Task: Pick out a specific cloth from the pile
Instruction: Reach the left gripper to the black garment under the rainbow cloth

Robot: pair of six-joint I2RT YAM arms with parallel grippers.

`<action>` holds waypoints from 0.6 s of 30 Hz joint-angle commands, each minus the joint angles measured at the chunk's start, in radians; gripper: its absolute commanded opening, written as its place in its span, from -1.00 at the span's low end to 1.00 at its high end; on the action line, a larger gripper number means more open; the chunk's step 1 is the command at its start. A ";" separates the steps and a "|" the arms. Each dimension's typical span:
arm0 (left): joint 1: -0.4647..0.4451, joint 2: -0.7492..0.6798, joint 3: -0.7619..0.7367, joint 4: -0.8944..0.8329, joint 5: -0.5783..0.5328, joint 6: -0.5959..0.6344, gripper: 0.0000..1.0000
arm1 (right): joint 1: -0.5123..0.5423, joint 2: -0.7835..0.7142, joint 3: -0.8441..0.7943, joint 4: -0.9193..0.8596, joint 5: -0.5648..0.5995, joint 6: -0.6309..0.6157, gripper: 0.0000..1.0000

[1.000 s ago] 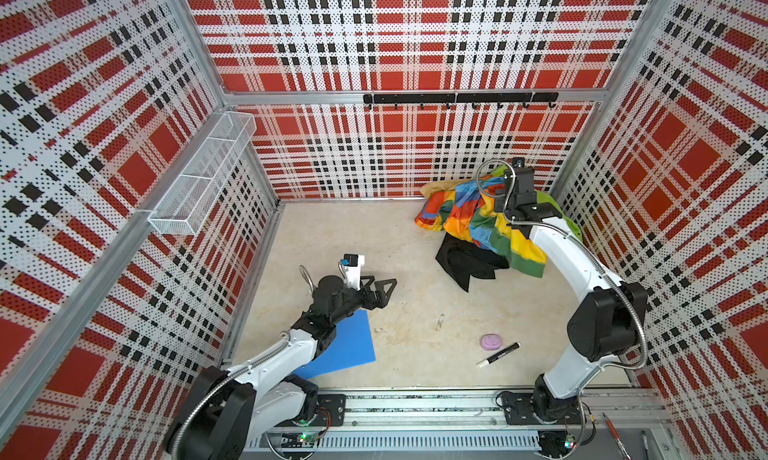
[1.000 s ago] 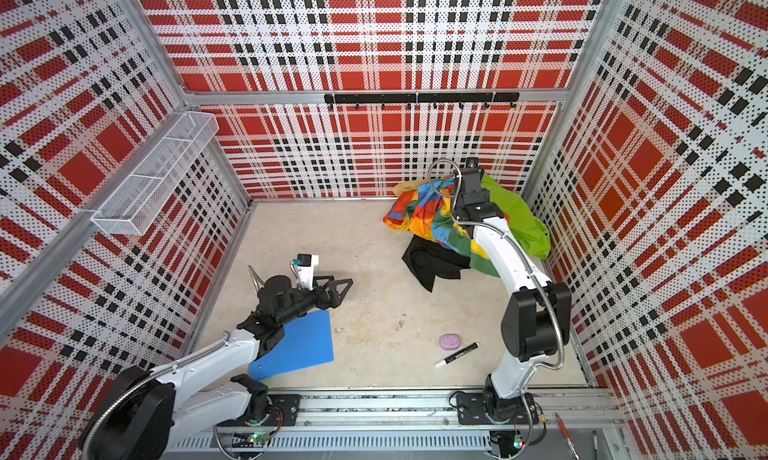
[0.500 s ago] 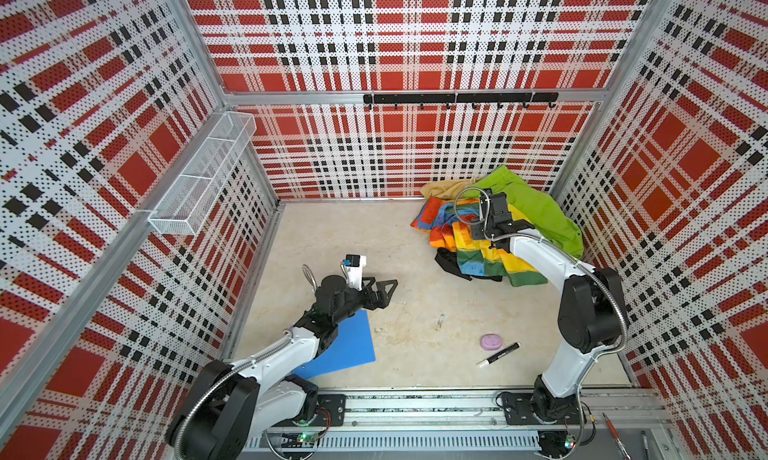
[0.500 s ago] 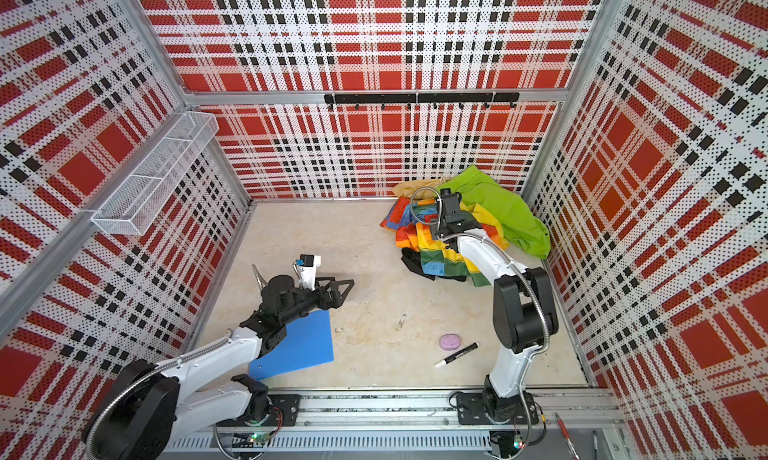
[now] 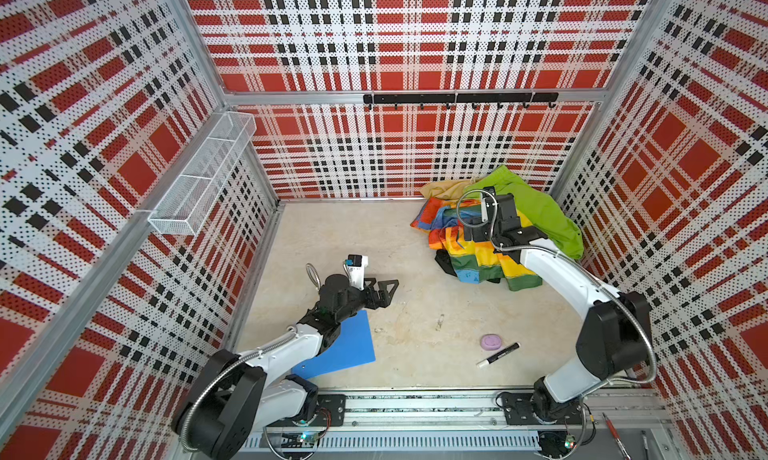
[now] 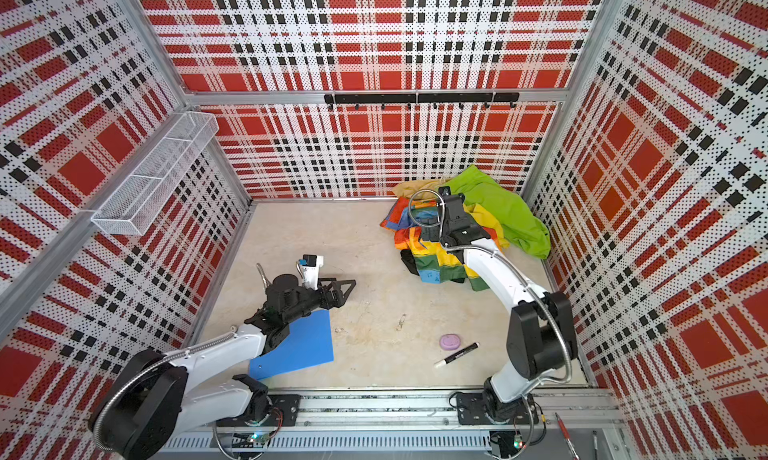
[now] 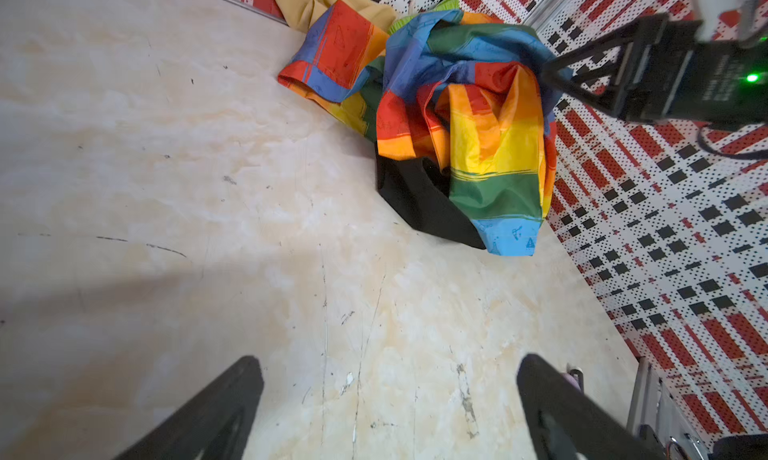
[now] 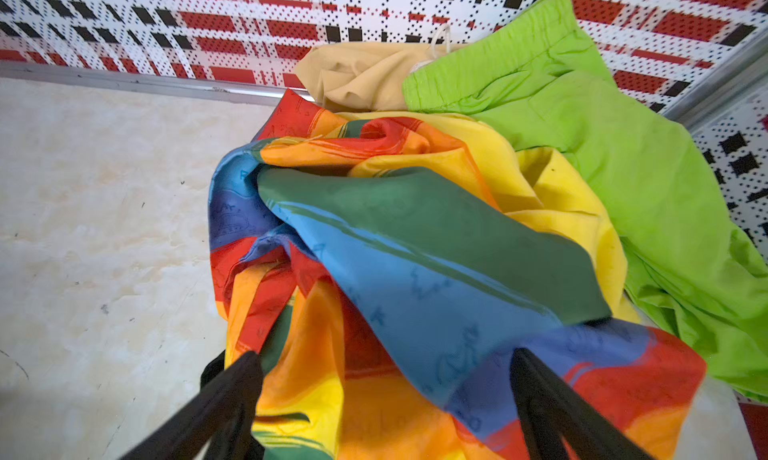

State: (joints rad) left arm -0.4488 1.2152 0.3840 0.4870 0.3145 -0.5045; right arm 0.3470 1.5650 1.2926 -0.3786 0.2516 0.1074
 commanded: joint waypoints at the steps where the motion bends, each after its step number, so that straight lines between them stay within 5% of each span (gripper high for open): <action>1: -0.028 0.043 0.053 0.052 0.005 -0.023 0.97 | 0.012 -0.104 -0.075 0.042 -0.004 0.037 1.00; 10: -0.120 0.235 0.196 0.092 -0.042 -0.237 0.82 | 0.079 -0.542 -0.419 0.125 -0.057 0.220 1.00; 18: -0.187 0.477 0.435 0.057 -0.075 -0.390 0.61 | 0.079 -0.686 -0.517 0.093 0.013 0.219 1.00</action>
State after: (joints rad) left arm -0.6132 1.6306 0.7486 0.5411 0.2630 -0.8181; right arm 0.4252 0.9119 0.7914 -0.3183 0.2310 0.3080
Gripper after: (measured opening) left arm 0.817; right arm 0.999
